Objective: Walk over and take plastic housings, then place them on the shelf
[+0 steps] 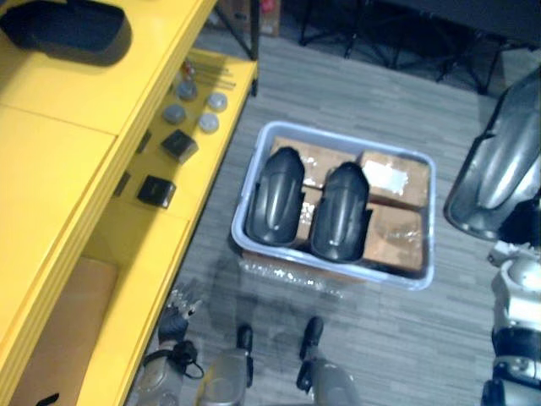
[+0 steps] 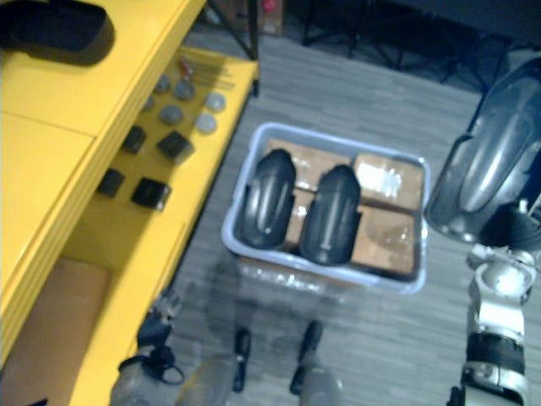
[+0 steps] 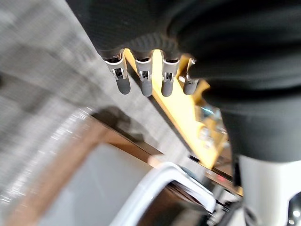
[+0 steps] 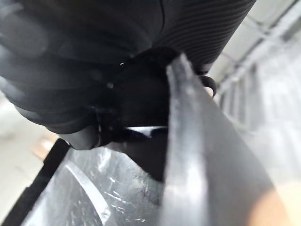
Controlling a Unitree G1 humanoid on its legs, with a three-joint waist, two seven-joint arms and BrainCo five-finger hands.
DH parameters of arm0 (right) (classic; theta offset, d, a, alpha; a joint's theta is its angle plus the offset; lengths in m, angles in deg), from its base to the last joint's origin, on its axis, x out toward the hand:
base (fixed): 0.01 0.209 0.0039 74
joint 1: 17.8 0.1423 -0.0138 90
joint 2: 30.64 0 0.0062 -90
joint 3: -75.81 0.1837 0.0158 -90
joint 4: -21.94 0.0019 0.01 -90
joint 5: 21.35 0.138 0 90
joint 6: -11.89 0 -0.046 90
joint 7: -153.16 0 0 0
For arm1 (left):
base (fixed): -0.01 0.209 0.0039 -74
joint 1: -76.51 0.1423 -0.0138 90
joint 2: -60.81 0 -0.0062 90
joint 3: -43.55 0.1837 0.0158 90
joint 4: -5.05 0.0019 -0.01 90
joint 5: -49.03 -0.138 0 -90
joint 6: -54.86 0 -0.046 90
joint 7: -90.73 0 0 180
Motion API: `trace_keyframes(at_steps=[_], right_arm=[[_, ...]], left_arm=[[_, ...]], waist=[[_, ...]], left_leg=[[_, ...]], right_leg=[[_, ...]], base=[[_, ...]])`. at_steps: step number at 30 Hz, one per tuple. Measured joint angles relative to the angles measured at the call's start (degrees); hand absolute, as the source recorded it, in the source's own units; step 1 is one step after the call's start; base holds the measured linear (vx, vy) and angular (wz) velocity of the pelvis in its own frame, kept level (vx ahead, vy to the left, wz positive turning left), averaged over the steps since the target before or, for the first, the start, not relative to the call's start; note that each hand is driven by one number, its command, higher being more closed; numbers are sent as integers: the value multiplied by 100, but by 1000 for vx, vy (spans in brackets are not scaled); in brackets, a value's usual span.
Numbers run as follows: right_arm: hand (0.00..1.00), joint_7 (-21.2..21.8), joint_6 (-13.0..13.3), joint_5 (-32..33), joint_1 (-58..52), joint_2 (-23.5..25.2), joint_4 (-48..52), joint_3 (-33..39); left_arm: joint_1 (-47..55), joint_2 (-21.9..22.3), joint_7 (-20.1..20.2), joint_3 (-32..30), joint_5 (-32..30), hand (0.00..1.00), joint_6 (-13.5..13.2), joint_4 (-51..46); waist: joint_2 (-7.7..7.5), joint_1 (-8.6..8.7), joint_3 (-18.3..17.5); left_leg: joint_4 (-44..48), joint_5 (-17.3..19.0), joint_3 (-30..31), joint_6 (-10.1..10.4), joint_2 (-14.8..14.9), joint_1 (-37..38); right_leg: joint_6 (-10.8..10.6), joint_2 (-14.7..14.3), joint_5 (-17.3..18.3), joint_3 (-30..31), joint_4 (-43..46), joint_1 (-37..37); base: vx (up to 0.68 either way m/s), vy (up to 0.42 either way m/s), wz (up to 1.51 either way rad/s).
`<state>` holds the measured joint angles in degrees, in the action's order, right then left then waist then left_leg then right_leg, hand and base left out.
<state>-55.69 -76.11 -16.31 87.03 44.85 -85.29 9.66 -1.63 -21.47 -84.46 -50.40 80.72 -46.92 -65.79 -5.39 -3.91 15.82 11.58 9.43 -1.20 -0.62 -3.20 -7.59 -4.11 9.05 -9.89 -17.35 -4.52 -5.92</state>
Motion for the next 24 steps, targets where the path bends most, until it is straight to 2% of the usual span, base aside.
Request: trace_keyframes(at_steps=[5,6,8,9,12,16,18,24], right_arm=[[100,182,42,-733,-124,547,1024,-80],[100,210,61,-813,-122,584,1083,-94],[100,328,115,-960,-122,643,1227,-252],[100,465,186,-1150,-121,661,1275,-453],[100,810,217,-1384,-106,717,1400,-869],[100,1411,468,-1662,-54,889,1423,-1511],[100,1577,516,-1772,31,916,1408,-1730],[100,1879,679,-2031,427,1167,1140,-2397]], left_arm=[[-105,246,-364,-24,-139,0,444,-1386],[-151,252,-407,-17,-196,0,446,-1511],[-335,221,-528,-23,-498,0,556,-1859],[-499,169,-647,13,-707,0,733,-2033],[-812,45,-698,85,-935,0,1126,-2158],[-1229,-151,-638,482,-940,0,1569,-2161],[-1405,-167,-610,617,-903,0,1605,-2161],[-1890,-213,-584,986,-405,0,1972,-2162]], waist=[[12,4,-513],[12,5,-552],[33,11,-647],[48,11,-756],[55,6,-854],[80,22,-1009],[92,35,-1019],[94,109,-1093]], left_leg=[[-168,-6,-89,12,56,387],[-173,-6,-93,12,56,417],[-204,-6,-110,12,55,525],[-232,-6,-130,12,53,582],[-288,-6,-170,13,60,713],[-309,-23,-232,46,86,774],[-308,-36,-235,67,95,776],[-337,-59,-236,118,172,850]], right_leg=[[-6,-12,88,-2,-1,278],[-6,-12,87,-2,-1,303],[-6,-10,88,-2,-2,385],[-7,-6,90,-2,-3,423],[-11,-8,107,-1,-4,507],[24,-24,158,-20,-7,554],[26,-30,158,-25,-11,555],[33,-113,143,-33,-56,603]], base=[[73,-5,-7],[34,9,-4],[9,9,-5],[-6,6,-5],[-26,-16,-7],[-42,-35,-3],[-36,-25,0],[-5,-30,-2]])
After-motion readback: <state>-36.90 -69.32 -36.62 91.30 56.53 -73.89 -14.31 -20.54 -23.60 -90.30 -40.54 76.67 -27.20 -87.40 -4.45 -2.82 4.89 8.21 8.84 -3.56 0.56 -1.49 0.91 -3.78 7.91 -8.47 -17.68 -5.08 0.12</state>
